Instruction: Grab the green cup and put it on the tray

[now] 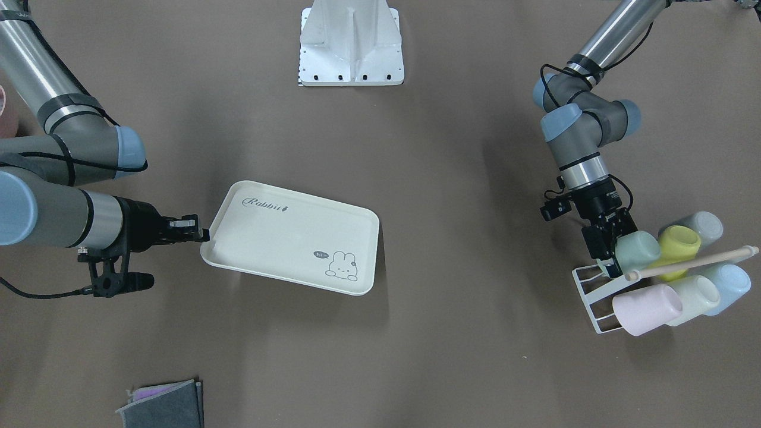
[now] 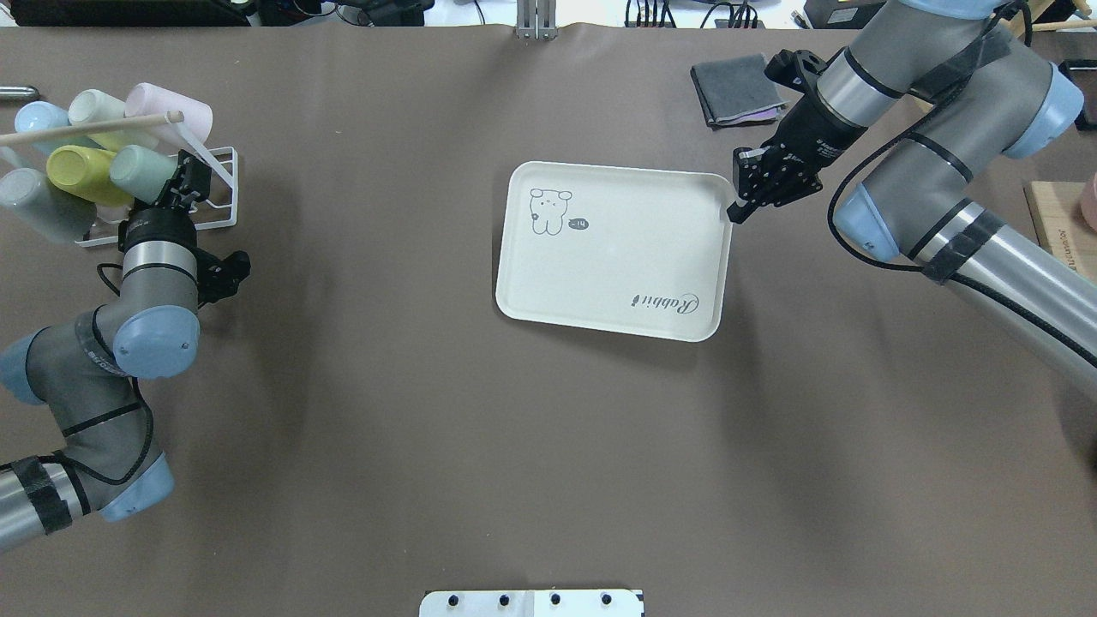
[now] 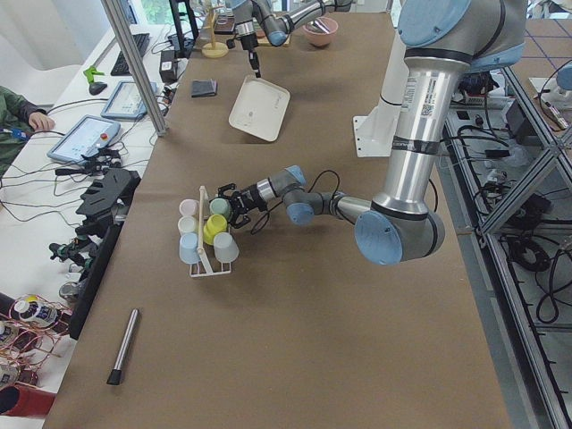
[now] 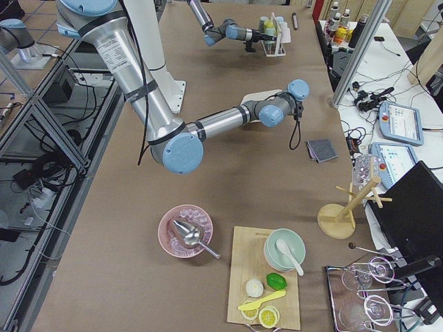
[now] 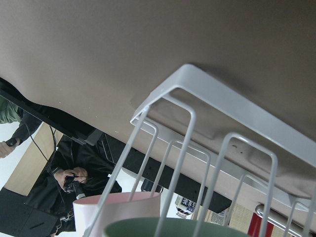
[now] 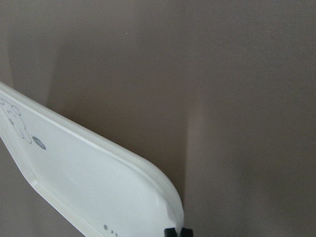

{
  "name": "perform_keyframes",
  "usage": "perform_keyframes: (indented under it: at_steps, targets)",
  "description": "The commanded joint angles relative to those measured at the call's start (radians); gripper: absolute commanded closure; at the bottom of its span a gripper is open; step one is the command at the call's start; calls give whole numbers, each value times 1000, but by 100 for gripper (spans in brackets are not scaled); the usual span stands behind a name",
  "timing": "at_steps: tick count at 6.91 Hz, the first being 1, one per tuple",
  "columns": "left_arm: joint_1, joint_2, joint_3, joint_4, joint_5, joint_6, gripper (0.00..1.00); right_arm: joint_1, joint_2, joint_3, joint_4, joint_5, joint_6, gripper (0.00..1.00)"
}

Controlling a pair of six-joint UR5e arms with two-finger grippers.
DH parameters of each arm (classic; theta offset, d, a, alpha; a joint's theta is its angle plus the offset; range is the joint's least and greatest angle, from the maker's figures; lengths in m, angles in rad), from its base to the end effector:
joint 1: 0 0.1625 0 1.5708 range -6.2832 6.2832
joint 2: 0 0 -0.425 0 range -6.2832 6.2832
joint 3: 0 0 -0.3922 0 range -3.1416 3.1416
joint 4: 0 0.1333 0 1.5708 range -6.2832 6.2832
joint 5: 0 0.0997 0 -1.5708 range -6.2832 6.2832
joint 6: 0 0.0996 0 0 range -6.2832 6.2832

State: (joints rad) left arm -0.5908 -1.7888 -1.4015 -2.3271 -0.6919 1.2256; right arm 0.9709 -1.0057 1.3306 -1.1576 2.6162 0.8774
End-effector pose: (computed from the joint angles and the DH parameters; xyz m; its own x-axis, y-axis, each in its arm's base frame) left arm 0.3801 -0.5078 0.5305 -0.2654 0.4380 0.8589 -0.9630 -0.0770 -0.2583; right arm -0.3600 -0.6099 0.3661 0.3757 -0.0185 0.9265 0.2013 0.9776 -0.0621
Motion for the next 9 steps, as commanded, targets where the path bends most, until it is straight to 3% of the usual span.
perform_keyframes:
  at_steps: [1,5,7,8,9]
  targets:
    - [-1,-14,3,-2,0,27,29,-58,32,-10,35,-99,61,100]
    - [-3,-24,-1,-3,0,48,32,-156,68,-11,64,-269,149,100]
    - [-6,-23,-5,-44,0,99,32,-182,72,-8,85,-289,146,100]
    - [-7,-18,-10,-55,6,110,32,-210,70,-11,122,-341,146,100]
    - [-6,-11,-11,-55,52,115,32,-221,70,-11,133,-347,140,100]
